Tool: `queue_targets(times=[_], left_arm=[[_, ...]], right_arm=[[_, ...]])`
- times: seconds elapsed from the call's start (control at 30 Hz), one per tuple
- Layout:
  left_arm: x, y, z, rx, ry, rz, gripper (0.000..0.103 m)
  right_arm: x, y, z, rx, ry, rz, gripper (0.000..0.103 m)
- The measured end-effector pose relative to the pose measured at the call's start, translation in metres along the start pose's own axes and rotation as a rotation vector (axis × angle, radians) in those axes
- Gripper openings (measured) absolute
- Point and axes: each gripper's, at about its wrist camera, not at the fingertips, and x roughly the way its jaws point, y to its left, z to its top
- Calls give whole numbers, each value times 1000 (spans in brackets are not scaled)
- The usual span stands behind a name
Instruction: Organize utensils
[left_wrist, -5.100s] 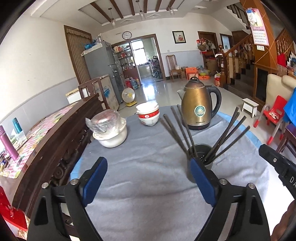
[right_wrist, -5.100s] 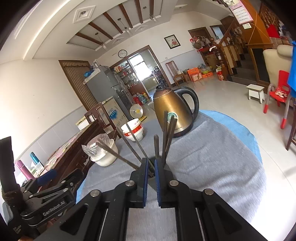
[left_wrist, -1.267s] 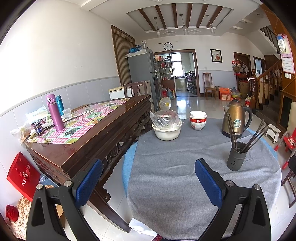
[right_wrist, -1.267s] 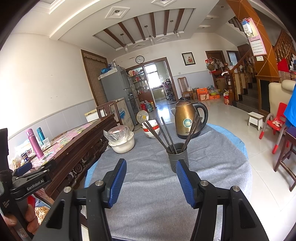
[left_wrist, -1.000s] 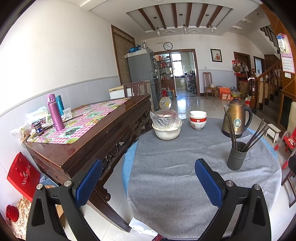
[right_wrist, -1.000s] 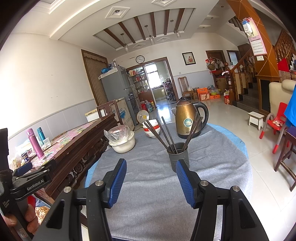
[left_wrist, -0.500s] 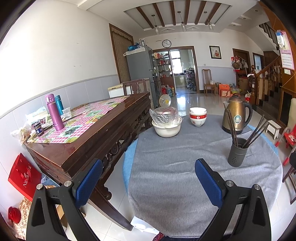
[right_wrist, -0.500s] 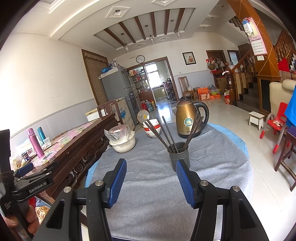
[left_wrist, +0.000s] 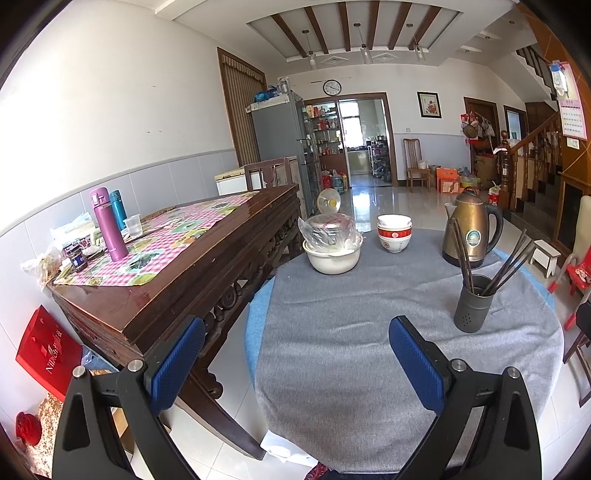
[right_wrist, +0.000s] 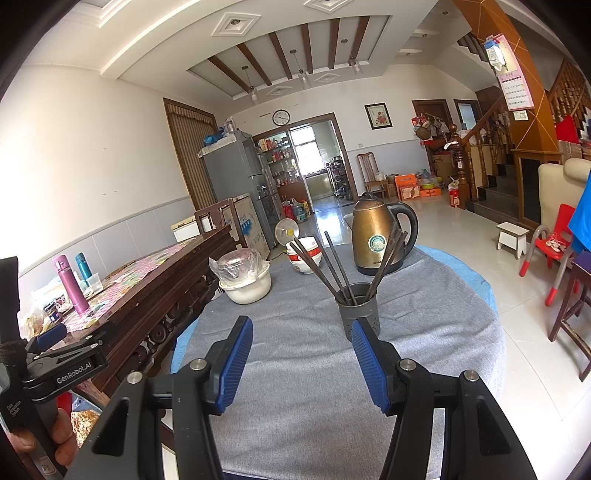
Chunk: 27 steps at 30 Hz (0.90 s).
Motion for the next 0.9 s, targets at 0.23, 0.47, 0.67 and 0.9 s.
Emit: queue_targets(times=[0.23,0.47,0.67,0.9], left_arm=[[0,0,0,2,2,-1,100],[-1,2,1,2,1,-4,100],[-1,2,2,3,0,-3,100],[-1,2,2,9,1,-2,100]], right_arm=[[1,4,-1,-2,0,1,61],[1,5,-2,-2,0,0,61],[1,6,-2,-3,-3,1,61],[1,9,-2,-4,-3,2,61]])
